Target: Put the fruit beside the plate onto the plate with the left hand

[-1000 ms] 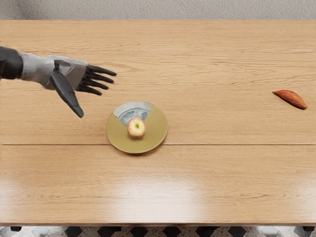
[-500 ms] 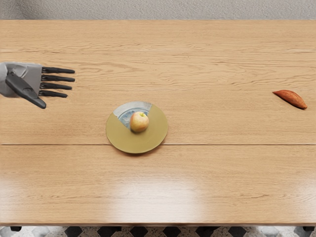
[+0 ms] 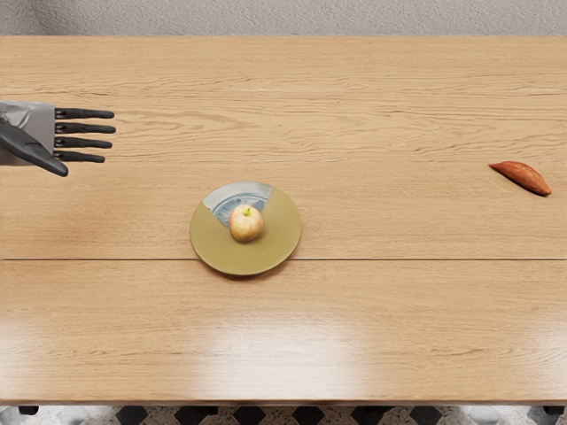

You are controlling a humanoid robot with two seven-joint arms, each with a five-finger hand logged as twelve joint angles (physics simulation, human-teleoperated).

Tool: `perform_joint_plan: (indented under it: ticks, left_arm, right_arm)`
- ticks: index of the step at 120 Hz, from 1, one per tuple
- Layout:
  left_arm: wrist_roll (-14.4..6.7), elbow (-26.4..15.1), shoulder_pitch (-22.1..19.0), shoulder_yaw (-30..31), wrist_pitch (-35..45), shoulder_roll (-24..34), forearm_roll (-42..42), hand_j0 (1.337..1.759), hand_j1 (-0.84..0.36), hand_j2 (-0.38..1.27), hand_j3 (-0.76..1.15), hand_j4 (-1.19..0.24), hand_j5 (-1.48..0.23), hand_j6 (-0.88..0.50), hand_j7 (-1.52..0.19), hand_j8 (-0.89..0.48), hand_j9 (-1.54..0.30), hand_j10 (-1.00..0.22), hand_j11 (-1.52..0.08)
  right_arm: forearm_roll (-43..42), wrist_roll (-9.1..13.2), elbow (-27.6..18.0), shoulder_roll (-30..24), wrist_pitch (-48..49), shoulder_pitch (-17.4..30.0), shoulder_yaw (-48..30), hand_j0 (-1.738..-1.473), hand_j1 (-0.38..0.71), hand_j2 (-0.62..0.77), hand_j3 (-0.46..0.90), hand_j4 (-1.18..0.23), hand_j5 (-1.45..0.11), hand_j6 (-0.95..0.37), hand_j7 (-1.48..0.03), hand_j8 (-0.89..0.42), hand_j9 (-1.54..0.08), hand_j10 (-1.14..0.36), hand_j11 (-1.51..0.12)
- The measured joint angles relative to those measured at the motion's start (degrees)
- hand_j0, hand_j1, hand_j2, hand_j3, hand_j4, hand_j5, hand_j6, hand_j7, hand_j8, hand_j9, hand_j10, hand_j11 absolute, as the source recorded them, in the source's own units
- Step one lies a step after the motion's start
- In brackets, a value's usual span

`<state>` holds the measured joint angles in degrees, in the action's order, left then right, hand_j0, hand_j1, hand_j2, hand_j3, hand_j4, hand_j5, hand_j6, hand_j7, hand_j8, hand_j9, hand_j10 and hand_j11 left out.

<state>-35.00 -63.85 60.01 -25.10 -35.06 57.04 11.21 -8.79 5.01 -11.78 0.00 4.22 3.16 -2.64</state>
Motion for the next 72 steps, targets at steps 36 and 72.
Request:
perform_joint_plan:
  ticks: [36, 72]
  left_arm:
    - [0.0, 0.0, 0.0, 0.0, 0.0, 0.0, 0.0, 1.658, 0.35, 0.0, 0.0, 0.0, 0.0, 0.0, 0.0, 0.0, 0.0, 0.0, 0.0]
    - [0.0, 0.0, 0.0, 0.0, 0.0, 0.0, 0.0, 1.658, 0.35, 0.0, 0.0, 0.0, 0.0, 0.0, 0.0, 0.0, 0.0, 0.0, 0.0]
  right_arm:
    - [0.0, 0.0, 0.0, 0.0, 0.0, 0.0, 0.0, -1.658, -0.33, 0.0, 0.0, -0.02, -0.02, -0.02, -0.02, -0.02, -0.02, -0.02, -0.02]
    - [0.0, 0.0, 0.0, 0.0, 0.0, 0.0, 0.0, -1.658, -0.33, 0.0, 0.0, -0.02, -0.02, -0.02, -0.02, -0.02, -0.02, -0.02, -0.02]
